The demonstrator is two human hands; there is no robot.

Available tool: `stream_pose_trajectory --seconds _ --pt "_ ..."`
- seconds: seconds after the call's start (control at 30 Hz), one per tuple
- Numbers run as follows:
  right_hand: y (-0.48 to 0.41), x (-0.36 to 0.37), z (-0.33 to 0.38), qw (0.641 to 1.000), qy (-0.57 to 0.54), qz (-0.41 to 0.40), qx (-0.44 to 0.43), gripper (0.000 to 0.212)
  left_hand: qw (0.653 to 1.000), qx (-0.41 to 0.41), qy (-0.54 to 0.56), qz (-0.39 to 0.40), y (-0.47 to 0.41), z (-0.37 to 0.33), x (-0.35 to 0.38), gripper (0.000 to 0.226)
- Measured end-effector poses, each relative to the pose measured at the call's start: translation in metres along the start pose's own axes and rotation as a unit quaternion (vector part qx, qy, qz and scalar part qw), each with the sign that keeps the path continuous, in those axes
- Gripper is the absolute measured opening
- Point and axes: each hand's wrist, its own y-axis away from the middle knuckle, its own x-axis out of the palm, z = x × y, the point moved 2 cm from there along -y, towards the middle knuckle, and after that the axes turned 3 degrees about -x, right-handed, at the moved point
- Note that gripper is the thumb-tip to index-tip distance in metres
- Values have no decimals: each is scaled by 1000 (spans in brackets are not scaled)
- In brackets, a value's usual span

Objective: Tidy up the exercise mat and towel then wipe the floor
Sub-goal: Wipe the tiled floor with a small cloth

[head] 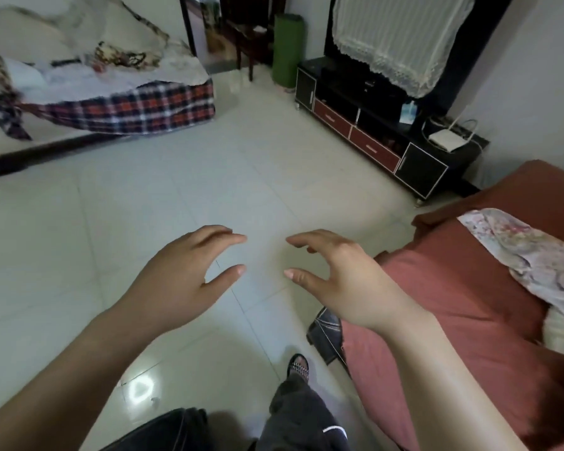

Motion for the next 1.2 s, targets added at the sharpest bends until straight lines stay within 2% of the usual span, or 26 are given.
stream_pose_trajectory --seconds 0.1,0.27,0.57,0.8,1.03,1.2 --pt "-39 0 -25 1000 -13 13 12 47 999 8 -30 11 -46 14 0 57" --pt "-118 -21 -84 999 -19 -8 42 49 998 27 -41 25 -150 30 5 59" --pt "-264 -125 -189 990 19 -80 118 47 994 93 -43 48 -384 26 -10 61" --pt "-396 -134 -221 993 18 -7 113 47 996 76 -9 52 -499 72 -9 67" --pt "-550 -152 -241 994 61 -12 86 46 996 82 12 12 -636 142 -36 55" --pt "-636 -164 -257 994 57 -17 91 45 996 83 15 1 -717 189 -66 61"
